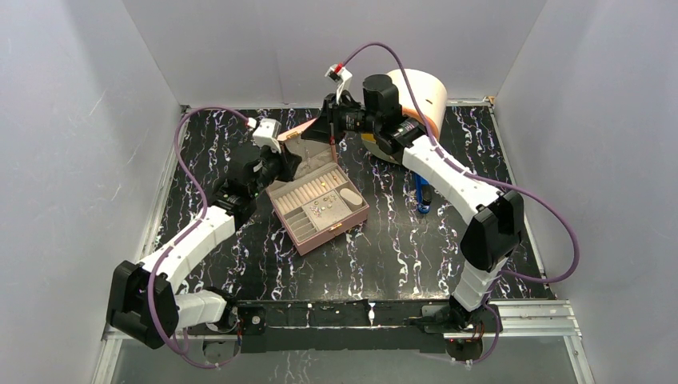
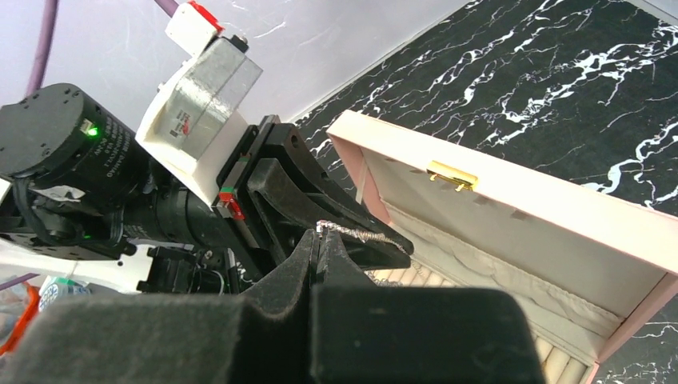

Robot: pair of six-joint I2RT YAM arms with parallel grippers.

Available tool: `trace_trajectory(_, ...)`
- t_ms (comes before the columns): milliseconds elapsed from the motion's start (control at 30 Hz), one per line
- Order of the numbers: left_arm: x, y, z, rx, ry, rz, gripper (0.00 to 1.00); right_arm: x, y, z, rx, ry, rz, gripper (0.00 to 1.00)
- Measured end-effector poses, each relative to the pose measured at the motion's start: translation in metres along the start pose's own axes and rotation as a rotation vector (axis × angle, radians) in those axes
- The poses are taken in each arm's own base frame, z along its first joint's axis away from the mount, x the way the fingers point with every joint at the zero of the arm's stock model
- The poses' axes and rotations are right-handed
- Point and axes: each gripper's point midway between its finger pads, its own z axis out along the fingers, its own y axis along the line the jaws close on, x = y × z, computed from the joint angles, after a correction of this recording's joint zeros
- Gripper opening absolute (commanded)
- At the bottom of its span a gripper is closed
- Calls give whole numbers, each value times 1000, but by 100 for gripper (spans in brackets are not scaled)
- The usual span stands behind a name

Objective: Organize the mixed jewelry
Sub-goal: Place the jewelry in the jewelry box.

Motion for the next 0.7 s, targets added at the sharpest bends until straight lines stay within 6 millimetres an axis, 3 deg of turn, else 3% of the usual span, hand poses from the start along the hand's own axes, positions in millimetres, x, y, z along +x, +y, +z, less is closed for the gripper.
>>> trace_trajectory(133,-1,11,1,-74,29,-14,0,6,-8,-1,20,7,12,0)
trace_trajectory(367,-22,21,11,-174,41,-42,0,6,-26,7,60,-10,8,0)
trace_trajectory(700,-14,35,20,-267,109,-77,0,29,-73,26,180,4,48,0)
